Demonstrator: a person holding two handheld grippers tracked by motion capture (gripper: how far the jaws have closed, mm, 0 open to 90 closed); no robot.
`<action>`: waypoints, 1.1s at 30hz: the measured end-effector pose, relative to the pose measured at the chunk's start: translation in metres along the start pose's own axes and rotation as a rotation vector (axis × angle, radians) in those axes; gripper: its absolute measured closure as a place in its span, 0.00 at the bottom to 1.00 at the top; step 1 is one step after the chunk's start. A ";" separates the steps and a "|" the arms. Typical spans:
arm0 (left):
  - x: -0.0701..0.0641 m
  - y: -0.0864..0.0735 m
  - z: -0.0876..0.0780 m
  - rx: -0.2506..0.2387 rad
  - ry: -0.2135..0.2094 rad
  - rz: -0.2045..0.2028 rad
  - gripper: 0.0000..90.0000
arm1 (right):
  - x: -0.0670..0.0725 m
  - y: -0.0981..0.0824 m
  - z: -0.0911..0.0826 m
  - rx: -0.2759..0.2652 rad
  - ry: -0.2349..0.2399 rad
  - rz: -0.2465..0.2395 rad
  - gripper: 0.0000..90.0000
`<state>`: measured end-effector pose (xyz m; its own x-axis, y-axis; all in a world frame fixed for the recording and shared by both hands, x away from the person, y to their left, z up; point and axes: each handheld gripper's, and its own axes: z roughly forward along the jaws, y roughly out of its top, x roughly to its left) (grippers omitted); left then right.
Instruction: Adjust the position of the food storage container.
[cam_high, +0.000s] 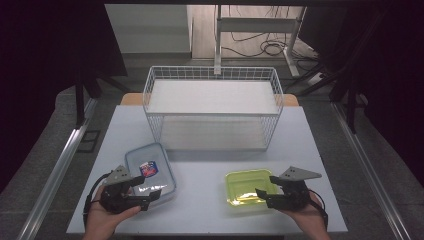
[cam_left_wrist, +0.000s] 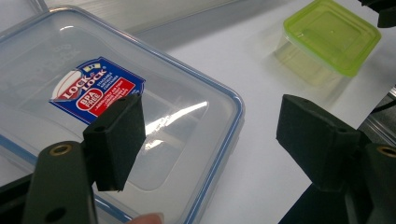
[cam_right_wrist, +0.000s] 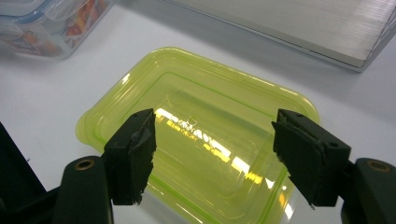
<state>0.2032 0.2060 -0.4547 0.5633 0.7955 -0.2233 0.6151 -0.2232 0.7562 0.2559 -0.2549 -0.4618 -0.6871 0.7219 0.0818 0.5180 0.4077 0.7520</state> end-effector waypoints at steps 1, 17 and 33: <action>0.001 0.001 0.000 -0.003 -0.001 -0.001 0.26 | 0.000 -0.001 0.000 -0.002 -0.001 0.003 0.33; 0.007 0.004 -0.014 0.017 -0.034 0.055 0.99 | 0.000 -0.006 -0.007 -0.018 -0.024 0.007 0.33; 0.055 -0.061 -0.030 0.161 0.072 -0.056 1.00 | 0.003 -0.004 -0.007 -0.018 -0.030 0.005 0.33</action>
<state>0.1799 0.2800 -0.4950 0.4881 0.8463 -0.2134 0.7281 -0.2600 0.6343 0.2486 -0.2579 -0.4599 -0.6692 0.7402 0.0660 0.5117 0.3946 0.7632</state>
